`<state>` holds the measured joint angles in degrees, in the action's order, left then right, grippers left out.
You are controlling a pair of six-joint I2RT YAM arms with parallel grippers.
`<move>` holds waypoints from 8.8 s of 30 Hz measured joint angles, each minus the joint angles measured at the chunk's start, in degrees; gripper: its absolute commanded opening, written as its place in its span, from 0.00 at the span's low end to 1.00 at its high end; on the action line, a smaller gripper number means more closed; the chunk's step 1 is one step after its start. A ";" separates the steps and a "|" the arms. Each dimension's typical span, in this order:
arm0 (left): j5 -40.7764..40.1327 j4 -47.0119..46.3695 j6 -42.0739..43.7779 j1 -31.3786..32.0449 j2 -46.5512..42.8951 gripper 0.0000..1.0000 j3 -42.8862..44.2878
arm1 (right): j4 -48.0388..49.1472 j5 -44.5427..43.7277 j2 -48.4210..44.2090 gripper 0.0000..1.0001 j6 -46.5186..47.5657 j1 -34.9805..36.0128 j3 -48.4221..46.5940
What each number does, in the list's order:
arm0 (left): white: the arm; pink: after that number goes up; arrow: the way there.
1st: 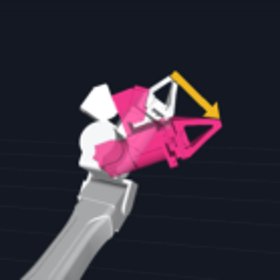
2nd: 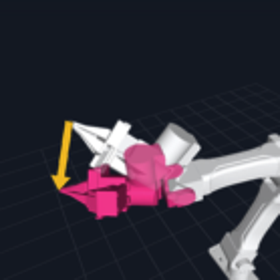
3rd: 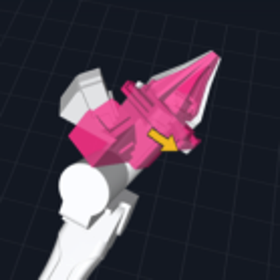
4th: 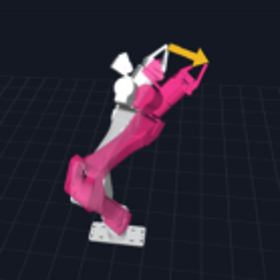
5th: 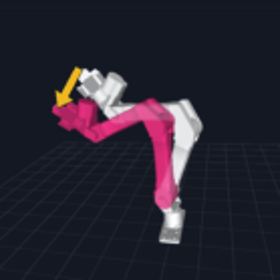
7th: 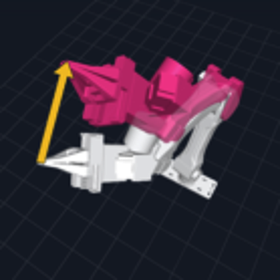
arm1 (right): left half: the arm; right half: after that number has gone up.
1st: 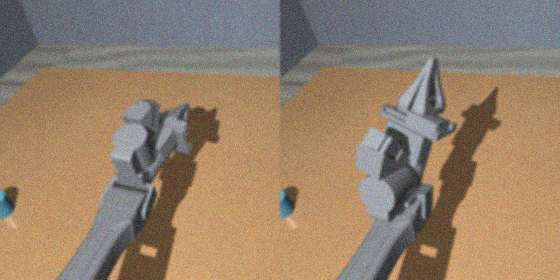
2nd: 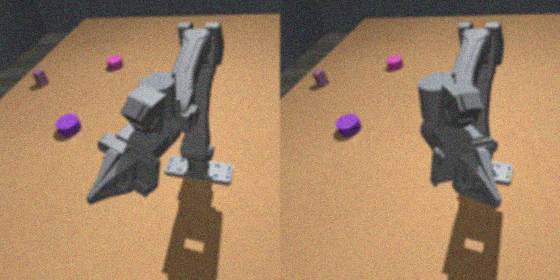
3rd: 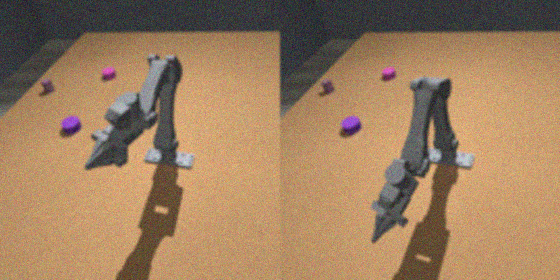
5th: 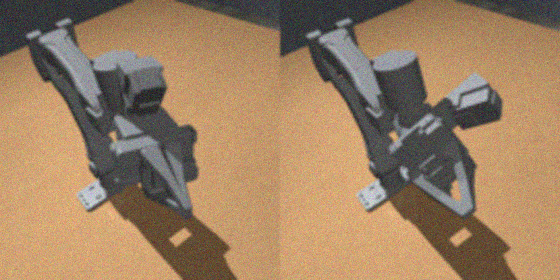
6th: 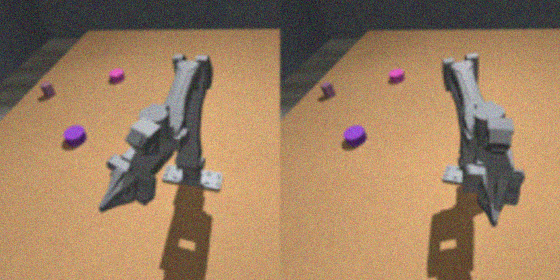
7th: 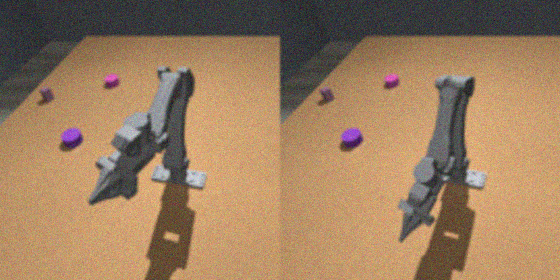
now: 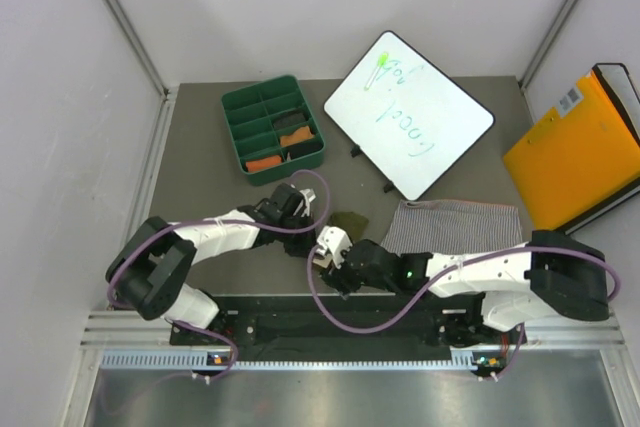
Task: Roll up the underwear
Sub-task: Roll the underwear to the center of the board.
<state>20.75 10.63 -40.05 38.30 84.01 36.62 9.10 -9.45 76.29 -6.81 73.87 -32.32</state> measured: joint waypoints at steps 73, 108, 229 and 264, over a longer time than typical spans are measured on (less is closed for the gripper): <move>7.96 -49.35 -2.40 -0.83 -8.48 0.54 -24.55 | -15.45 61.44 30.21 0.00 -16.81 -33.62 -18.45; -0.28 -39.98 -8.09 0.87 1.75 0.00 -15.52 | 2.40 46.90 7.10 0.84 -31.04 -36.85 4.68; 9.03 -9.38 5.53 -8.63 -25.03 0.58 -17.35 | -10.84 53.88 26.47 0.00 -11.08 -28.76 -18.25; 10.29 -19.19 4.17 -6.54 3.61 0.00 -4.35 | -21.70 57.42 22.40 0.69 -11.39 -42.07 -22.14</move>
<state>31.05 -8.56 -35.88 31.77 87.61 32.27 -12.60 47.97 98.70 -18.20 31.79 -54.46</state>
